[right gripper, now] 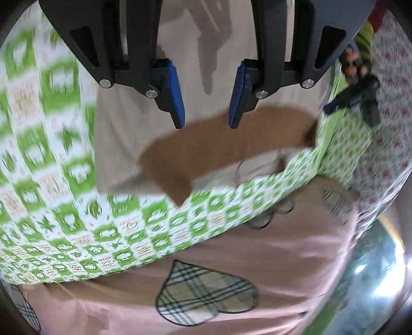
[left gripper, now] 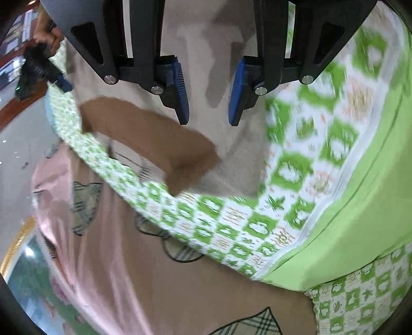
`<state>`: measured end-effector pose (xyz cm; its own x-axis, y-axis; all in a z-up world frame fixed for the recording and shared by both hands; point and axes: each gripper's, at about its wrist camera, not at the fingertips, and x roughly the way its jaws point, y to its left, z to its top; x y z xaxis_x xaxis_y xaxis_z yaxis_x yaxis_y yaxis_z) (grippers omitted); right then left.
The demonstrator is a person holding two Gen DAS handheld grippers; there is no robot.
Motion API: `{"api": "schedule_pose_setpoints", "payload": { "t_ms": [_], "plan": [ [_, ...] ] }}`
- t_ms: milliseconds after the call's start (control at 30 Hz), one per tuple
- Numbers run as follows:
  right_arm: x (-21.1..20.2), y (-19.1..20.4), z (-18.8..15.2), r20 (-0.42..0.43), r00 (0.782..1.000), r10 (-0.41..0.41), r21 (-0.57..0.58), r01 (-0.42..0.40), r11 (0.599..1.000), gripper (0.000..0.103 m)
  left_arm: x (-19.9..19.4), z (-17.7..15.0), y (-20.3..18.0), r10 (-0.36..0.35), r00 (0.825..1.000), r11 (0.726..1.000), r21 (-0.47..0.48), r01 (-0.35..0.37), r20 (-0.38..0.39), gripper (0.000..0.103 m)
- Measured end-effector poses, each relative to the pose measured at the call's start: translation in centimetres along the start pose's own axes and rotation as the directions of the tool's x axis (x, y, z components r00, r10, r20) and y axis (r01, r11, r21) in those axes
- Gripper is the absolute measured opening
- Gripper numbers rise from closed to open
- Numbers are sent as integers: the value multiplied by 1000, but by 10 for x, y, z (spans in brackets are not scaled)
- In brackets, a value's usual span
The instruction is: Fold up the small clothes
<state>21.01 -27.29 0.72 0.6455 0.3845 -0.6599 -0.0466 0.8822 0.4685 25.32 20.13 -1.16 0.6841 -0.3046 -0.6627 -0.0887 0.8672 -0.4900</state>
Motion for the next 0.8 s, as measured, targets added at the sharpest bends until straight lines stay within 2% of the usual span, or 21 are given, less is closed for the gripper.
{"api": "schedule_pose_setpoints", "payload": {
  "t_ms": [167, 233, 300, 367, 467, 567, 800],
  "plan": [
    [-16, -2, -49, -71, 997, 35, 6, -35, 999, 37, -31, -50, -22, -49, 999, 999, 10, 49, -10, 35],
    [-18, -11, -63, -84, 996, -28, 6, 28, 1000, 37, -38, -71, -28, -60, 998, 998, 33, 61, -31, 37],
    [-27, -26, -73, -77, 995, -67, 34, 70, 997, 36, -39, -87, -22, -8, 998, 999, 43, 11, -54, 37],
    [-39, -36, -74, -53, 994, -100, 54, 103, 993, 36, -38, -96, -8, 18, 997, 1000, 11, -17, -79, 37],
    [-56, -40, -71, -26, 989, -144, 56, 145, 988, 37, -52, -105, 14, -20, 997, 997, -78, 14, -72, 36],
    [-69, -35, -71, -6, 991, -137, 47, 137, 990, 37, -70, -115, 13, 9, 999, 996, -86, -13, -53, 39],
    [-85, -13, -88, 10, 998, -63, 44, 62, 997, 38, -82, -148, 15, -35, 997, 979, -202, 21, -63, 55]
  ]
}}
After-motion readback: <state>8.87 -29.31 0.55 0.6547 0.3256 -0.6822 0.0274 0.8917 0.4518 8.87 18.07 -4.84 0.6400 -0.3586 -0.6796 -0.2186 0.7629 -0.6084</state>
